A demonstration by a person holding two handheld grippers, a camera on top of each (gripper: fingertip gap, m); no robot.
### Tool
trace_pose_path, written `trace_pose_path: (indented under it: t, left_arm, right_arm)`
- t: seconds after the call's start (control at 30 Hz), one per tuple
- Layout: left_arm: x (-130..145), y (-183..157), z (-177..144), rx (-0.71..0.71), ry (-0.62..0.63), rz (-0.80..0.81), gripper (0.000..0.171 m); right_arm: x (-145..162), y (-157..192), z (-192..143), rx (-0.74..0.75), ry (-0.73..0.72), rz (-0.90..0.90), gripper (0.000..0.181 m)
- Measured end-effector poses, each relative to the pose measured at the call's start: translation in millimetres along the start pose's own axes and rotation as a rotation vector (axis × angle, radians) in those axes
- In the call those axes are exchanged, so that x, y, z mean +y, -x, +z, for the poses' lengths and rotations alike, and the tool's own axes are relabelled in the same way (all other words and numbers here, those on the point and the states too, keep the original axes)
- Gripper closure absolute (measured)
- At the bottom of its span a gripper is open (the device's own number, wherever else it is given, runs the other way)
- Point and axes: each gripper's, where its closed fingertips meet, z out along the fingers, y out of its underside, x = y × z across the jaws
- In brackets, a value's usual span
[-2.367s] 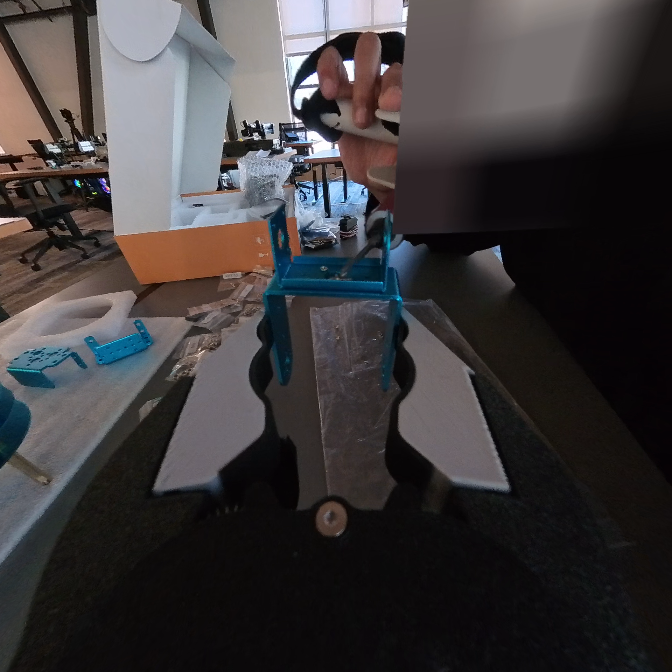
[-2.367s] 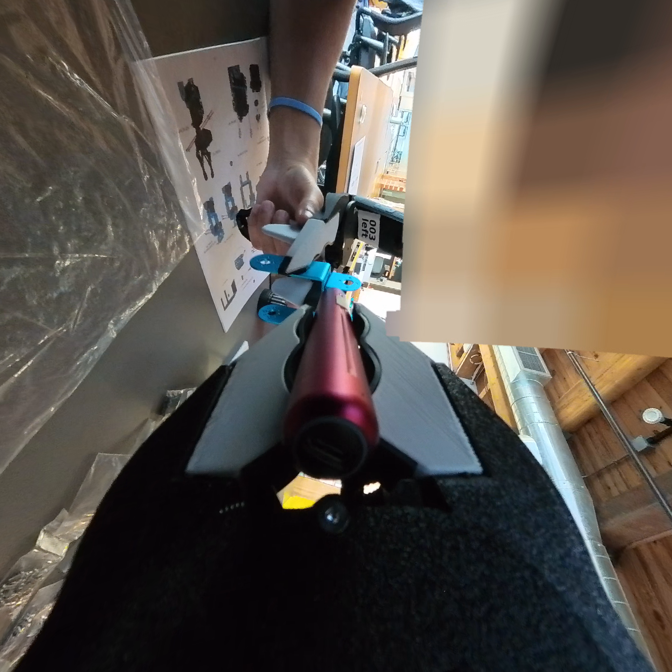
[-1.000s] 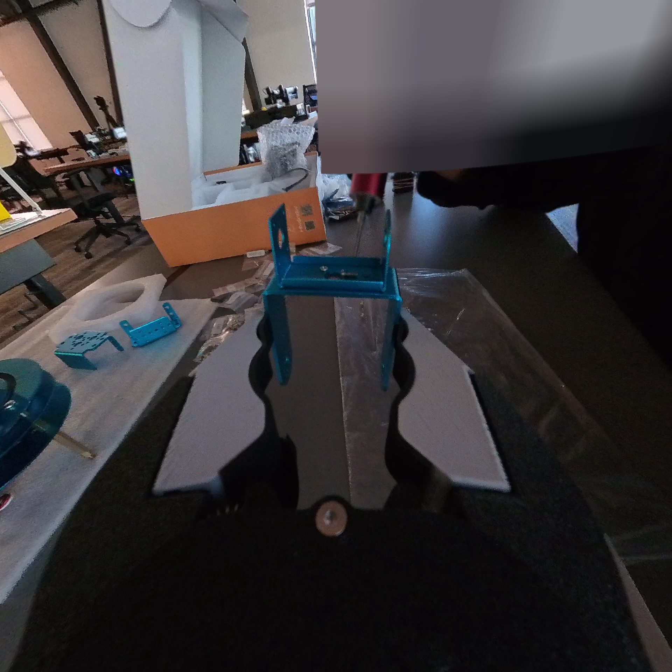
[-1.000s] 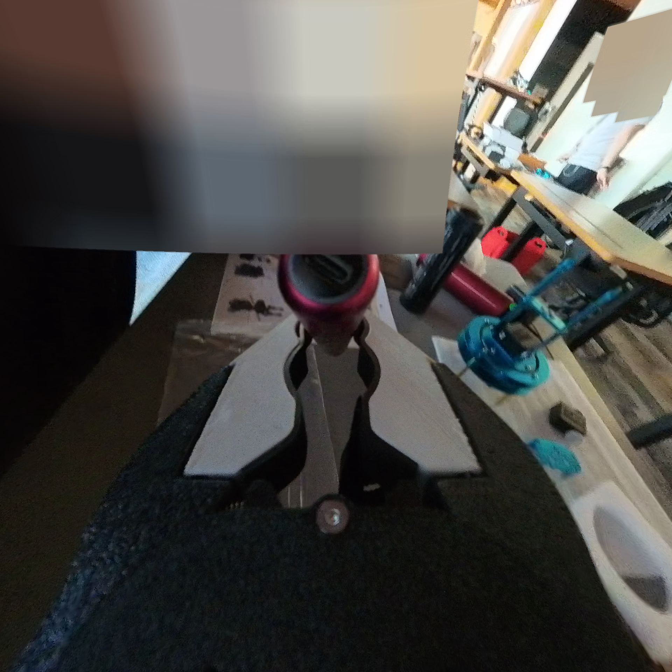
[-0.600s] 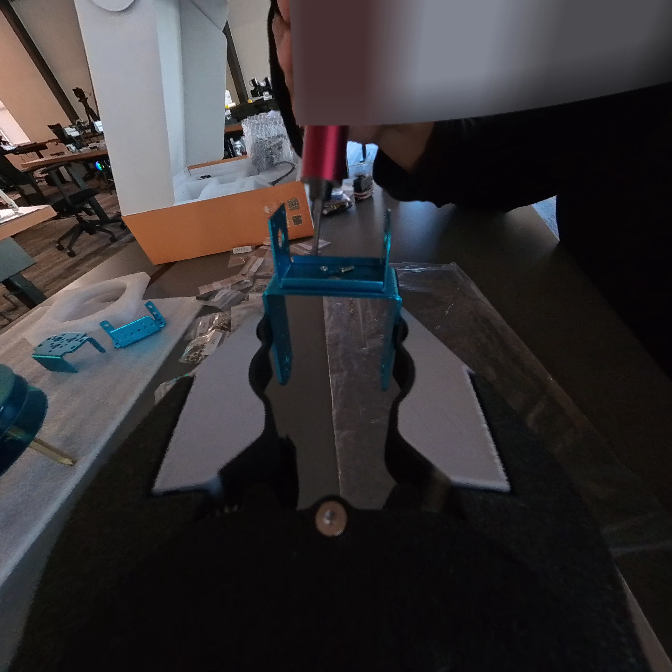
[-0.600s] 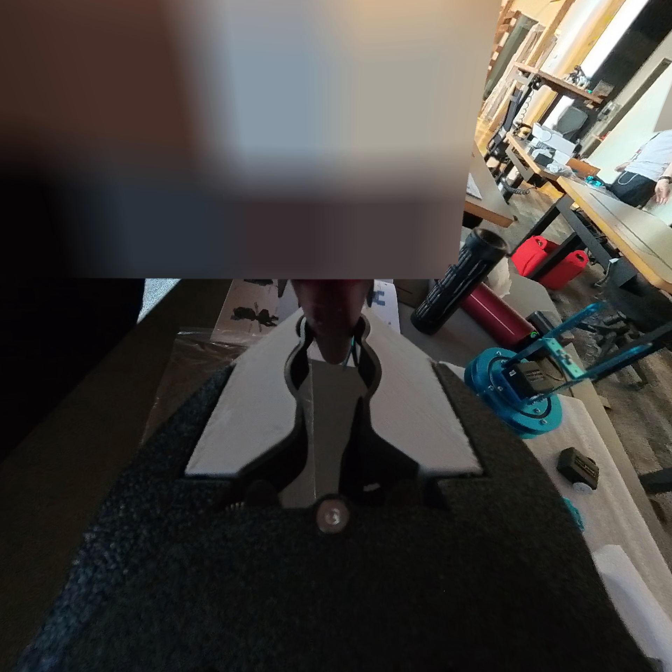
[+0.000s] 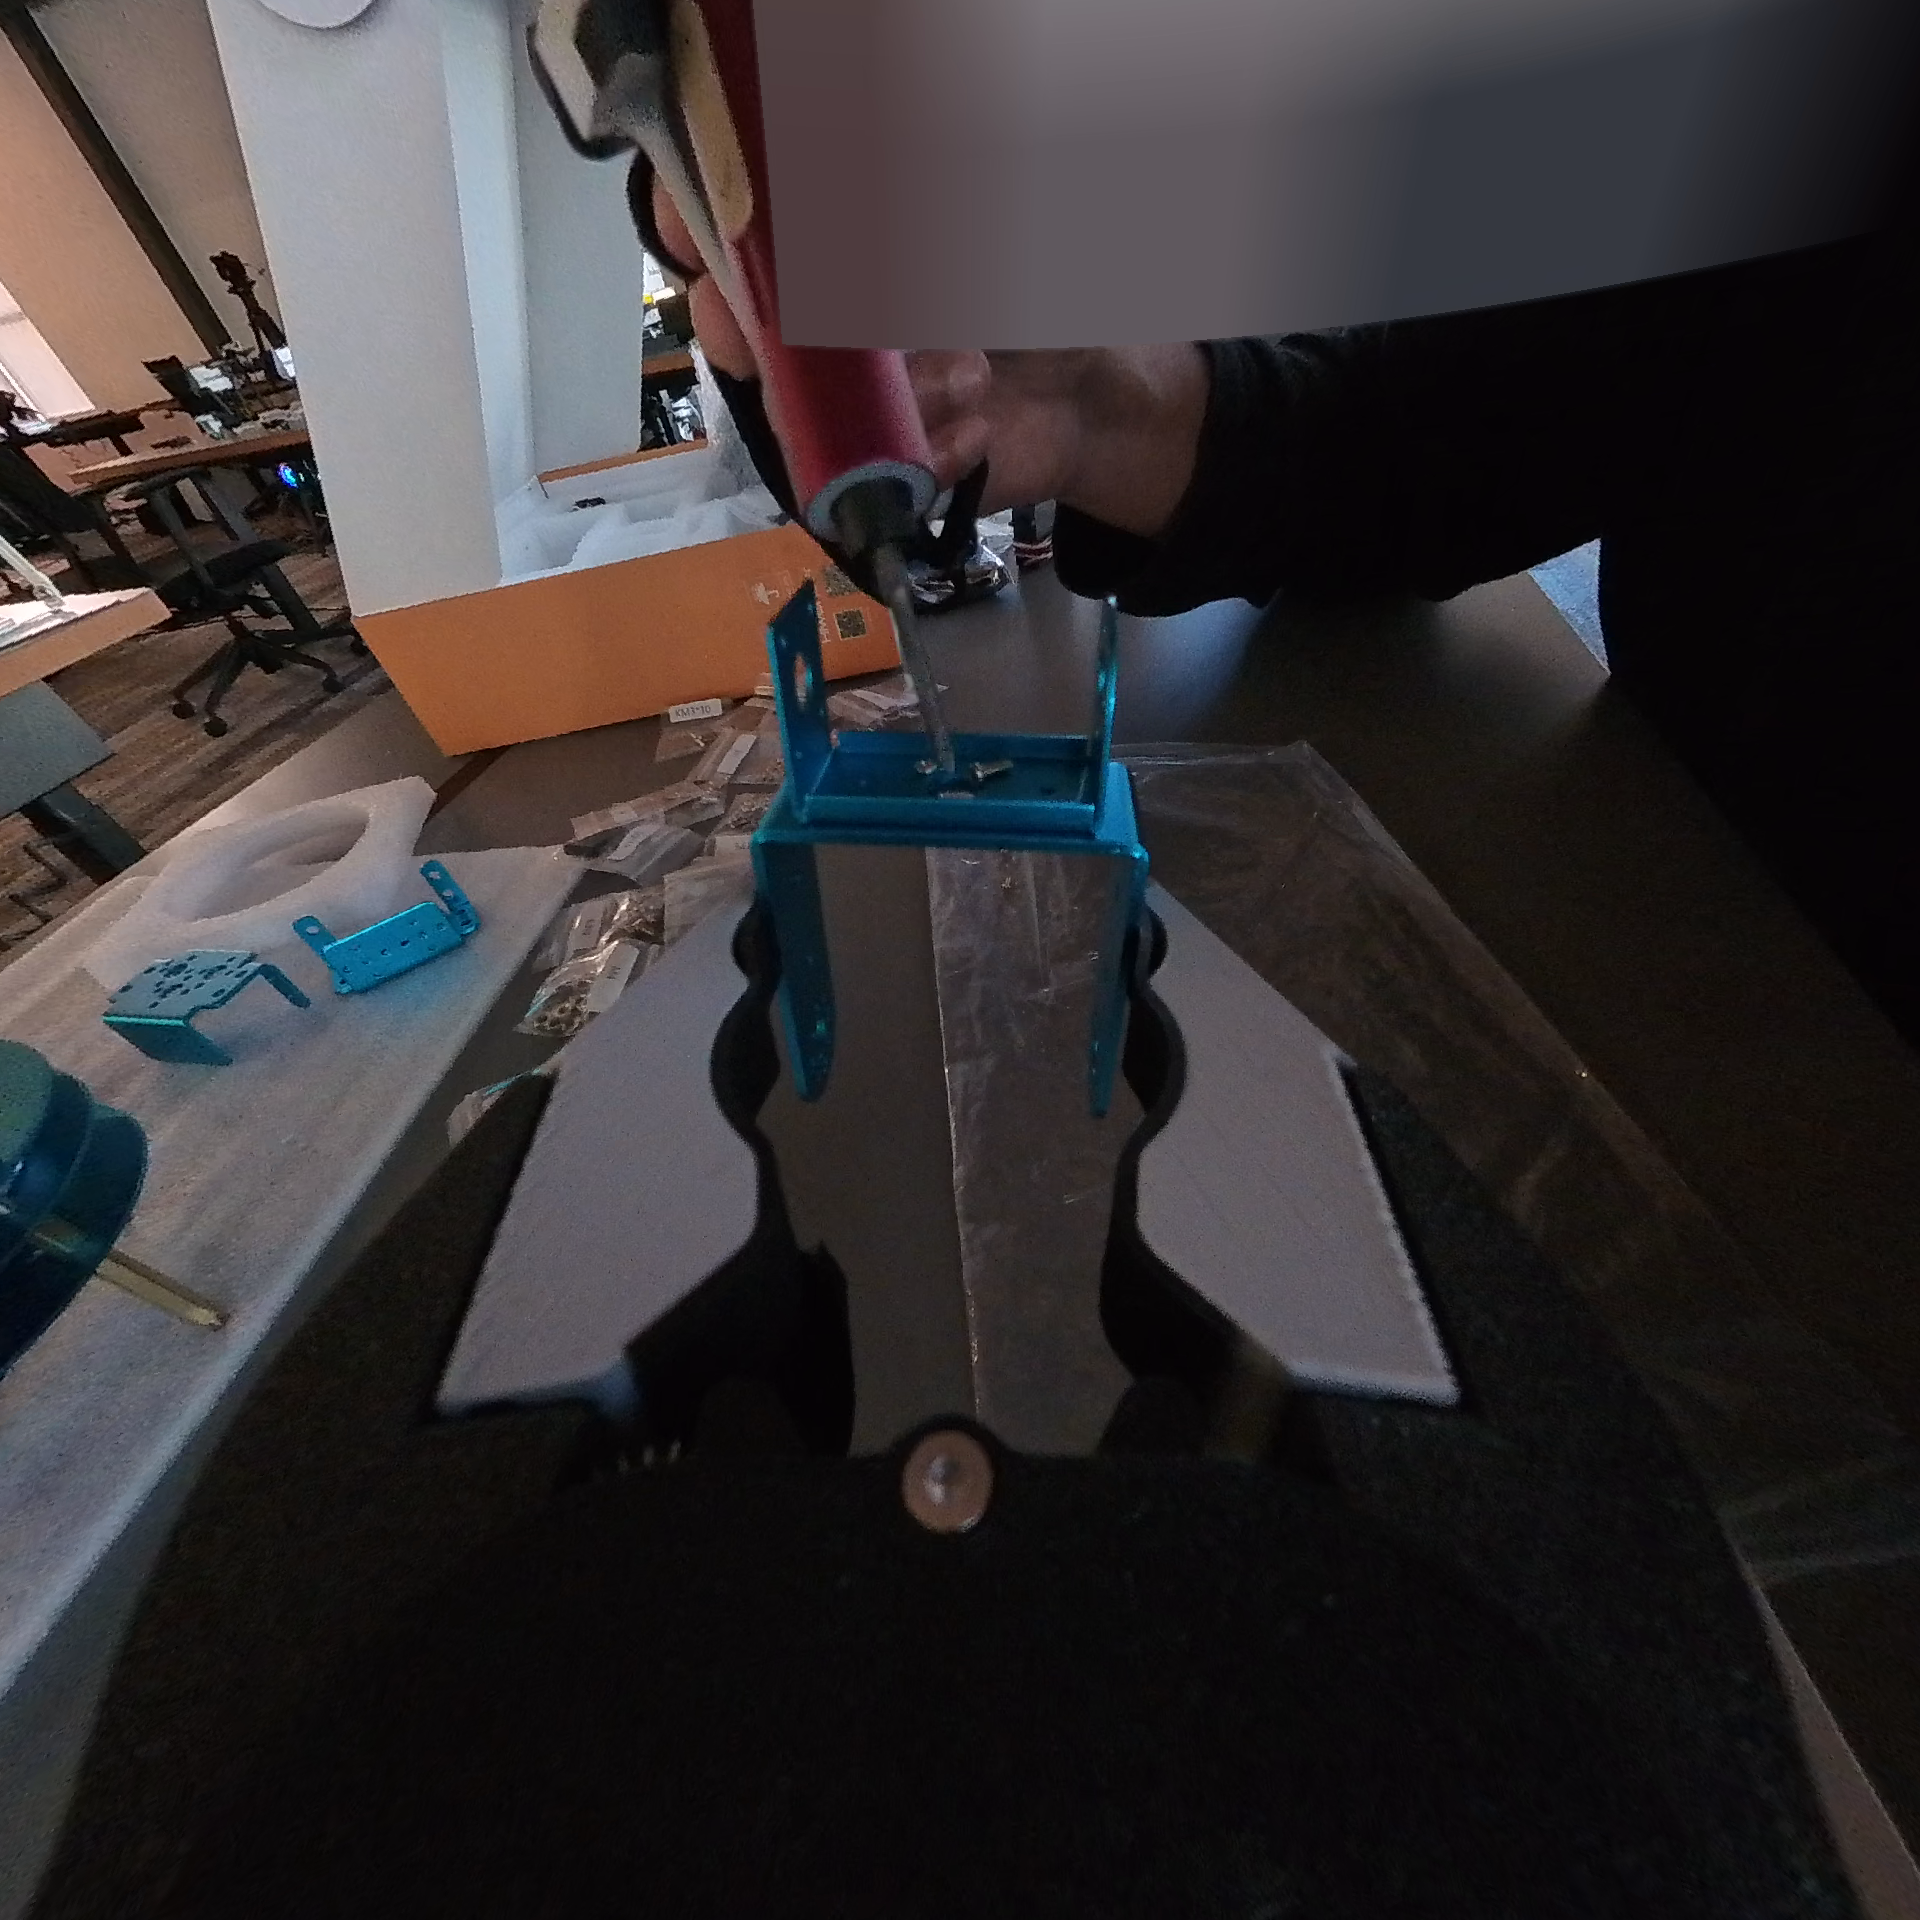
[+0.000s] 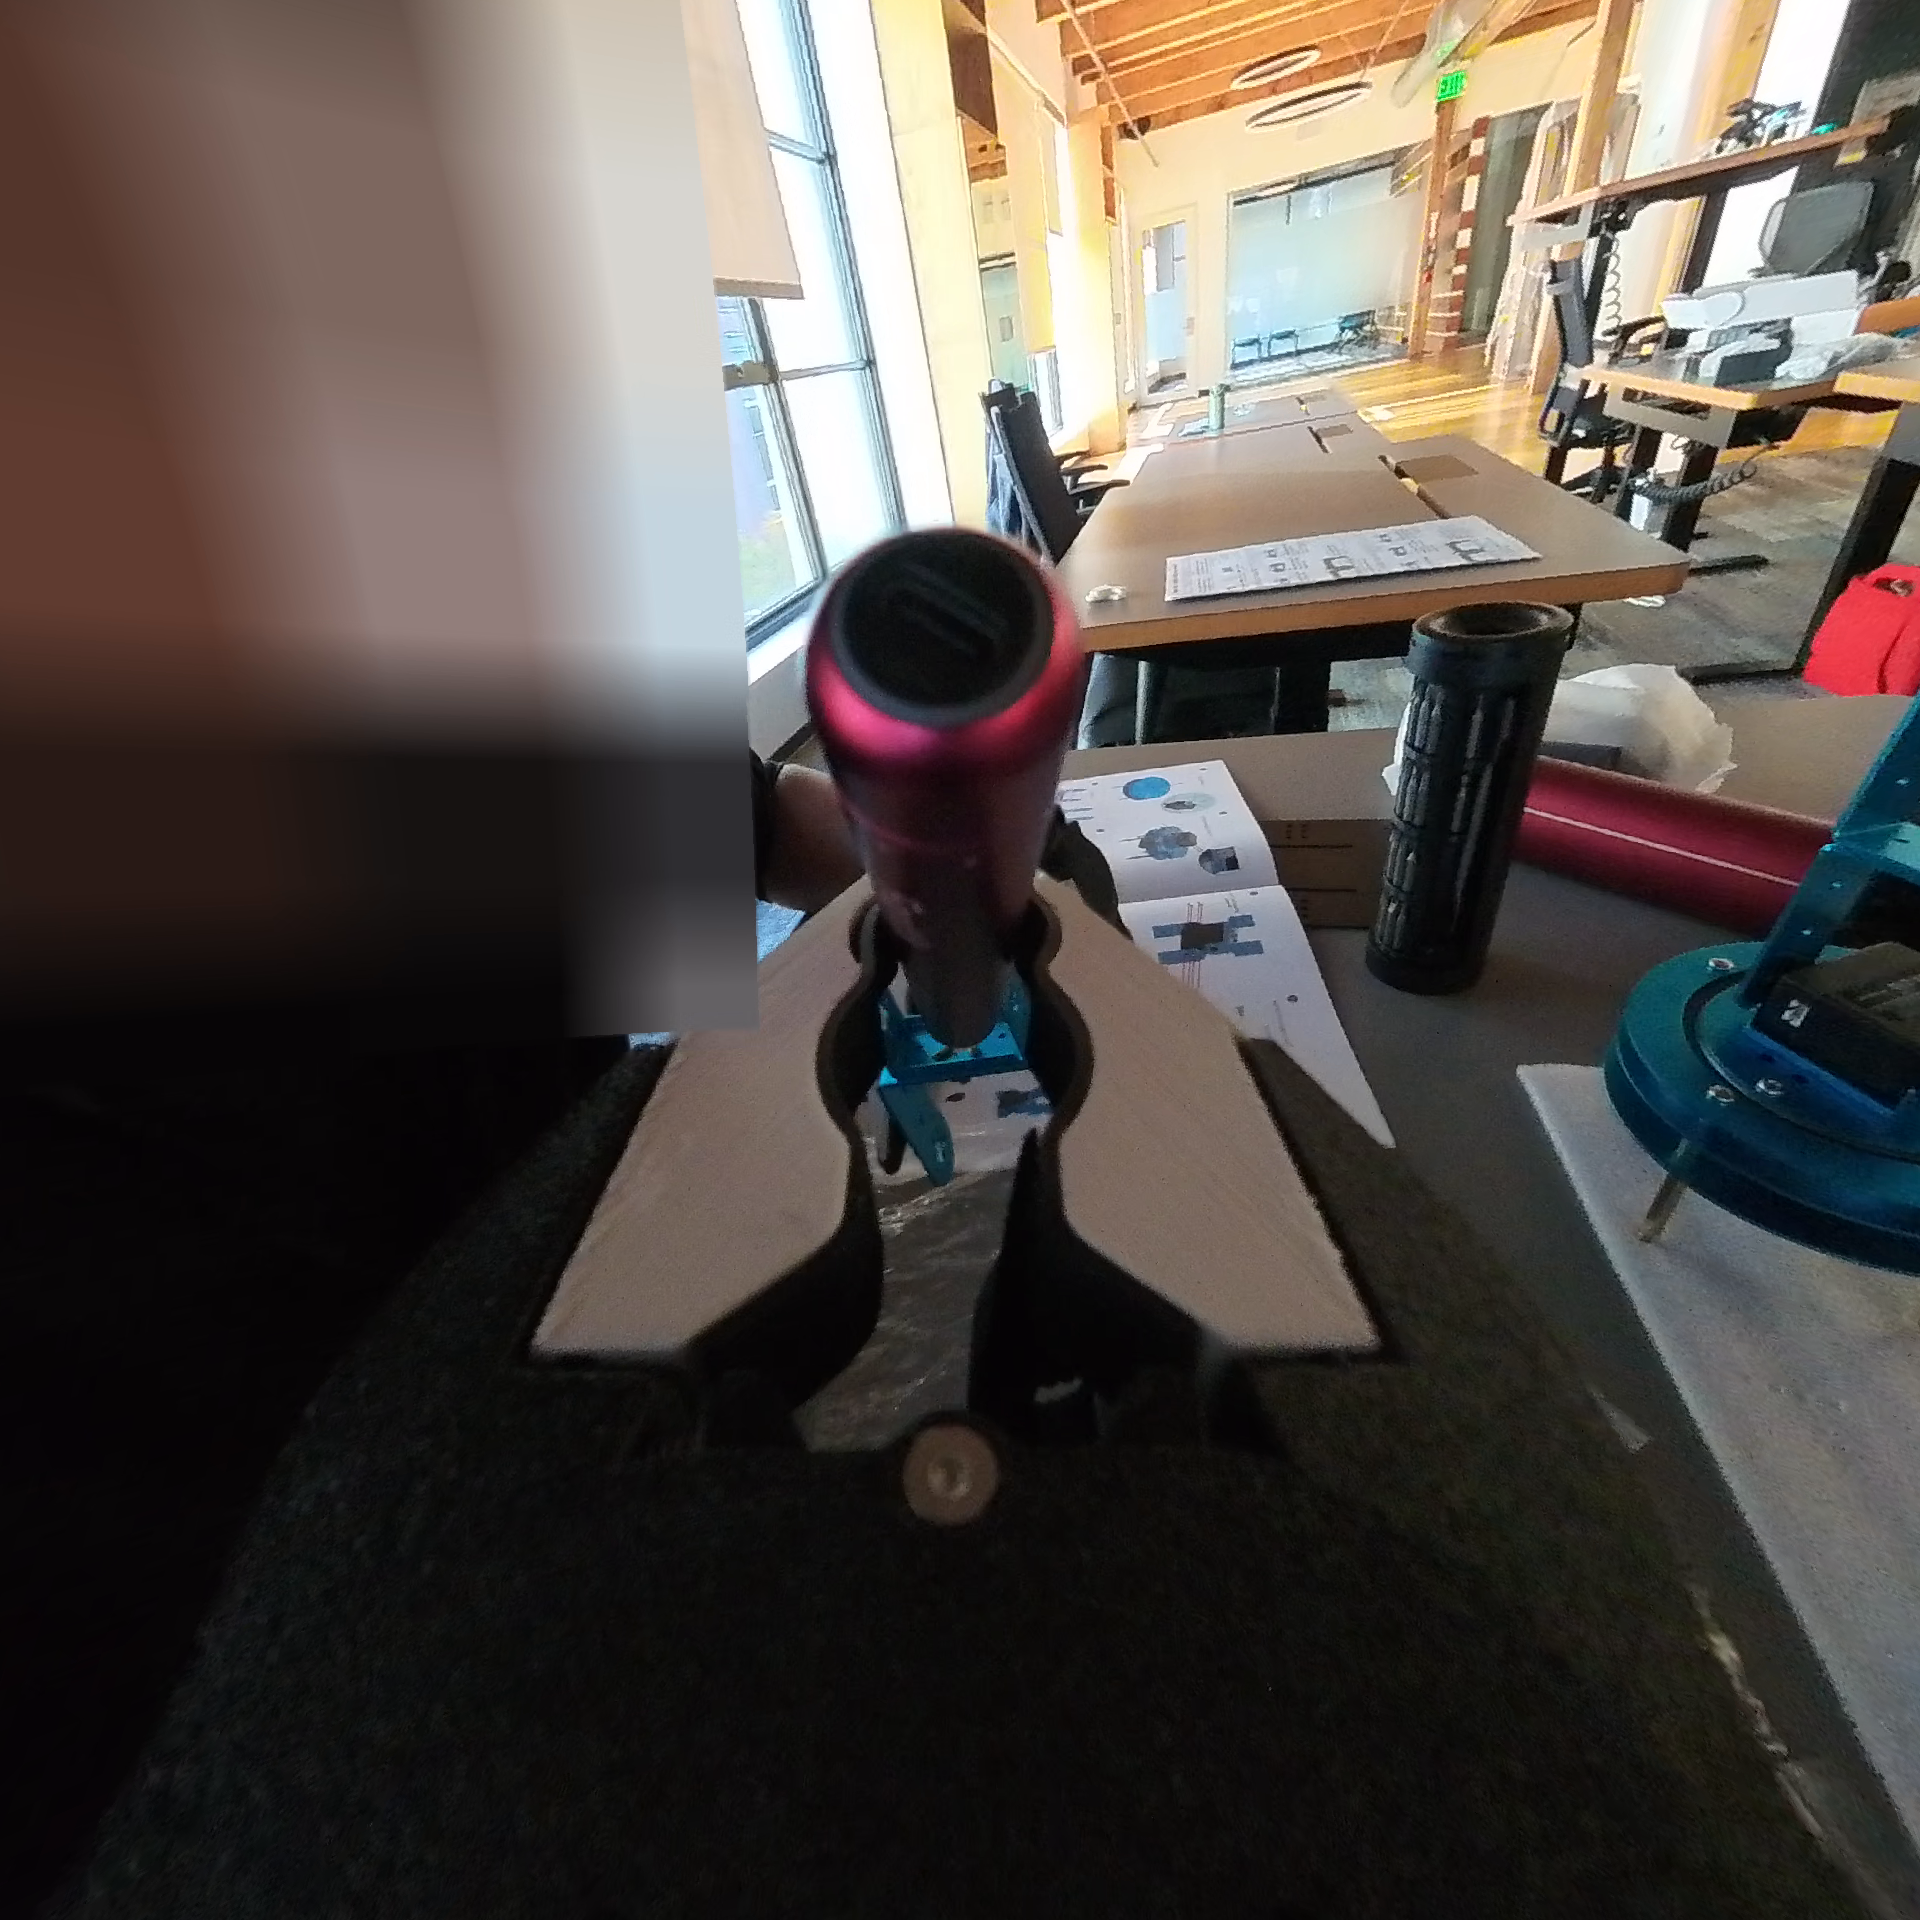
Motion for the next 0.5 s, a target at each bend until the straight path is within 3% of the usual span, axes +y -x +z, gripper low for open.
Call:
trace_pose_path:
  t: [0.5]
  left_arm:
    - [-0.6, -0.7, 0.1, 0.001, 0.001, 0.003, 0.101]
  right_arm:
    - [-2.7, 7.3, 2.5, -0.002, 0.015, -0.031, 0.161]
